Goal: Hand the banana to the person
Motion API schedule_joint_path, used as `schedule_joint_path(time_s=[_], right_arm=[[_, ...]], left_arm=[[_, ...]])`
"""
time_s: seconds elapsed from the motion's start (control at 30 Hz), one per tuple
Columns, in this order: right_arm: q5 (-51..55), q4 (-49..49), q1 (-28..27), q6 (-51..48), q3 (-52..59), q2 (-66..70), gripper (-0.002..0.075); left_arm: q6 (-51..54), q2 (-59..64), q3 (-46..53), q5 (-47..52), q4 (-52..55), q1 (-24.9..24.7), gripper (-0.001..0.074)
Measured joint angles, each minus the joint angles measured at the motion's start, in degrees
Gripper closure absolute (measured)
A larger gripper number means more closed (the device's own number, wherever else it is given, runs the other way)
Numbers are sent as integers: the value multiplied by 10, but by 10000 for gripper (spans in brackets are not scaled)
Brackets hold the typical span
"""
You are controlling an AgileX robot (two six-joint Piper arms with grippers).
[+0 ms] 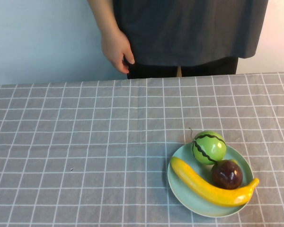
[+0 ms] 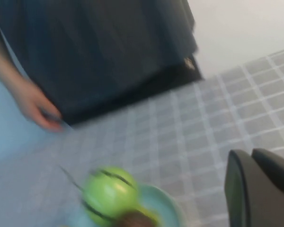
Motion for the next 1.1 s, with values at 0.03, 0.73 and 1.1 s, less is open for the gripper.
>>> schedule_joint_path(time_s=[0.03, 0.73, 1.1], right_arm=[[-8, 19, 0, -4, 0, 0, 732], [527, -173, 0, -38, -361, 401, 728], [545, -188, 121, -78, -523, 636, 728]], left_arm=[[0, 0, 0, 0, 0, 0, 739], [0, 0, 0, 0, 0, 0, 739], [0, 0, 0, 0, 0, 0, 739]])
